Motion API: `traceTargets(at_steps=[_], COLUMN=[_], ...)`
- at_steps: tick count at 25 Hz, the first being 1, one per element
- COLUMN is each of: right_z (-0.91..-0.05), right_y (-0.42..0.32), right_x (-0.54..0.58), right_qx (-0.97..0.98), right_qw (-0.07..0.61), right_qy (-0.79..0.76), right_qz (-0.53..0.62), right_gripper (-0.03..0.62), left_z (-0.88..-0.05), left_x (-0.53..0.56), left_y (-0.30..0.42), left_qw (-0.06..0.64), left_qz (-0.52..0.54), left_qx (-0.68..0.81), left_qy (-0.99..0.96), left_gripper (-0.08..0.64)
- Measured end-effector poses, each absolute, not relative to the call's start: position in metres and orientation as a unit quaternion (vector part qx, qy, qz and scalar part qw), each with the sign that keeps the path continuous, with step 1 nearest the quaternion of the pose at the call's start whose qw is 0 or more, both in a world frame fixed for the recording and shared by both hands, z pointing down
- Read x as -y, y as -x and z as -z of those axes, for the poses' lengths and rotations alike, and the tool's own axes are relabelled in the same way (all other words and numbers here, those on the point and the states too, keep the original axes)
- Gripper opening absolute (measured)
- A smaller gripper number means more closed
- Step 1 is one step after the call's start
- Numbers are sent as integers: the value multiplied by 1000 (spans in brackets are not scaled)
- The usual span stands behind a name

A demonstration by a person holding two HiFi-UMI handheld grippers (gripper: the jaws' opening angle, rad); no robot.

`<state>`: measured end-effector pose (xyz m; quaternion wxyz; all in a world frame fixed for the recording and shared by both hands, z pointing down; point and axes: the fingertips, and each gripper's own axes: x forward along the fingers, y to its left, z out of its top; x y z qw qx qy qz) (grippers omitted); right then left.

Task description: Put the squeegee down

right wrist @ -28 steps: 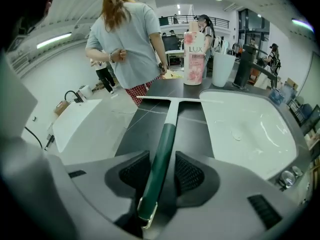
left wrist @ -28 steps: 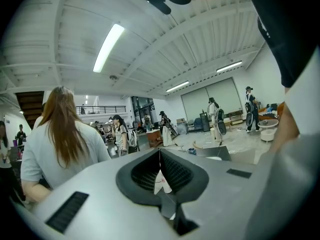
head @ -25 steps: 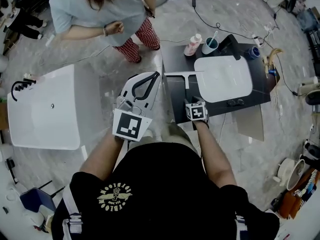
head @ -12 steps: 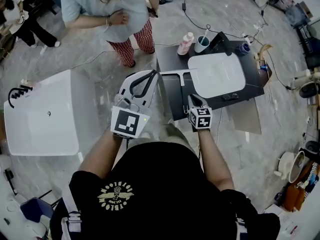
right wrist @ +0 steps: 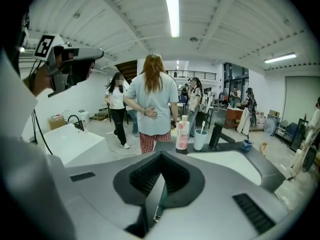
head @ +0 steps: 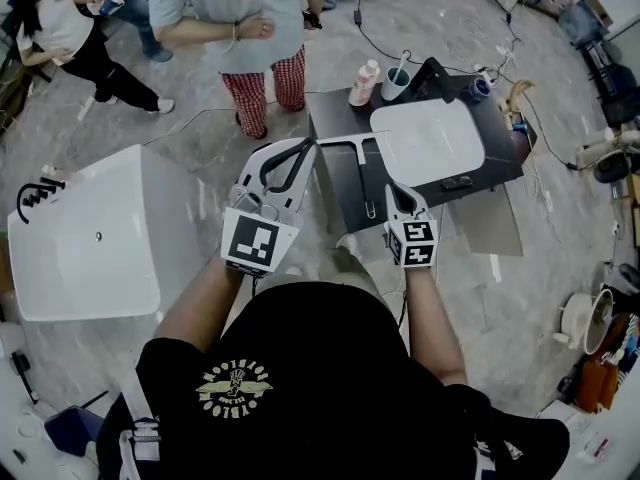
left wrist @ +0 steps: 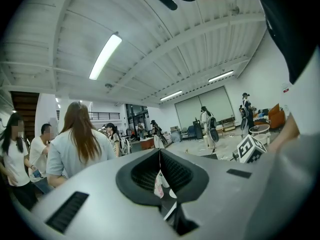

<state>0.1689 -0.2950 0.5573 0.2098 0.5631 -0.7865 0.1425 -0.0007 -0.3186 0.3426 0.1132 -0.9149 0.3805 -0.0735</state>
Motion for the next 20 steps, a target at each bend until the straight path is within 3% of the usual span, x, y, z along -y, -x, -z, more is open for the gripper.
traceTargets(at_steps=[20], right_z=[-363], right_y=[-120], right_x=[233], right_qx=[811], right_qw=[124], right_qy=[-570], right_qz=[-29], right_gripper=[28], left_z=[-324], left_x=[273], left_y=[9], left_qw=[107], left_qz=[67], left_qx=[-355], left_qy=[926], left_gripper=[24])
